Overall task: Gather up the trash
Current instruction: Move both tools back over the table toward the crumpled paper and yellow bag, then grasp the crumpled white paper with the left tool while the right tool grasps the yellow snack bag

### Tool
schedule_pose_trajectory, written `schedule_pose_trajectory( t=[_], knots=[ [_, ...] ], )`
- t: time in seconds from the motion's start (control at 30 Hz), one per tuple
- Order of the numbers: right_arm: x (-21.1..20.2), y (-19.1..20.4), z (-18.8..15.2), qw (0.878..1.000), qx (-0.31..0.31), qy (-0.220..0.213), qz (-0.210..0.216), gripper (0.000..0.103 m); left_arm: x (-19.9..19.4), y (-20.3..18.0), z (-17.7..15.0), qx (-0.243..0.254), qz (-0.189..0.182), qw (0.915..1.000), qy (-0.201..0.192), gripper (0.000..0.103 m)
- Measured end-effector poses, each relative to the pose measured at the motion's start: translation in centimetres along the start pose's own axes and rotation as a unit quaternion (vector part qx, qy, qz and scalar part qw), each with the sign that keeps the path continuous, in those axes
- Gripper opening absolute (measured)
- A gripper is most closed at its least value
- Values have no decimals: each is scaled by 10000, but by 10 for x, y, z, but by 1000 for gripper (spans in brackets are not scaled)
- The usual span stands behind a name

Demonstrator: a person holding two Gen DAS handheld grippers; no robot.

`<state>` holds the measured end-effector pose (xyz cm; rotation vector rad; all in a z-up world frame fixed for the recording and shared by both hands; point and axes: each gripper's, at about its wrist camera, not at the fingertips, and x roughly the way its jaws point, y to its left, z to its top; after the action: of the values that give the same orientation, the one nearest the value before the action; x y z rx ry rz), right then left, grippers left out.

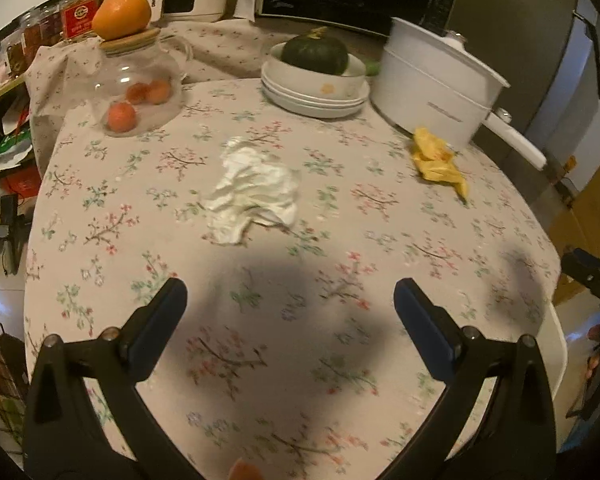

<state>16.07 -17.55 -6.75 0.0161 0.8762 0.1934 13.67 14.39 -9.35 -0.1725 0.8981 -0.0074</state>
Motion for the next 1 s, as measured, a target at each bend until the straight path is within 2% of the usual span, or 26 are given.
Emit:
schedule_pose_trajectory(
  t=[0.2,0.43,0.63,0.77,0.8,0.87,1.0],
  knots=[
    [20,-1,14,9998,-167,-141,-36,103,27,8,22,247,145,9996,65,103],
    [58,-9,33,9998,-156,-65,-81,103,53,22,38,146,67,9999,59,103],
    [96,-6,58,10000,-56,-38,66,103,72,35,42,-261,-215,9993,152,73],
    [116,12,76,9993,-251,-287,24,103,76,41,41,-381,-343,9986,115,57],
    [122,16,81,9992,-239,-311,41,103,76,42,42,-400,-367,9985,108,48],
    [131,18,86,9993,-135,-351,43,103,76,44,42,-457,-423,9980,88,42],
    [153,19,97,9997,56,-218,109,103,76,47,42,-533,-479,9974,93,36]
  ],
)
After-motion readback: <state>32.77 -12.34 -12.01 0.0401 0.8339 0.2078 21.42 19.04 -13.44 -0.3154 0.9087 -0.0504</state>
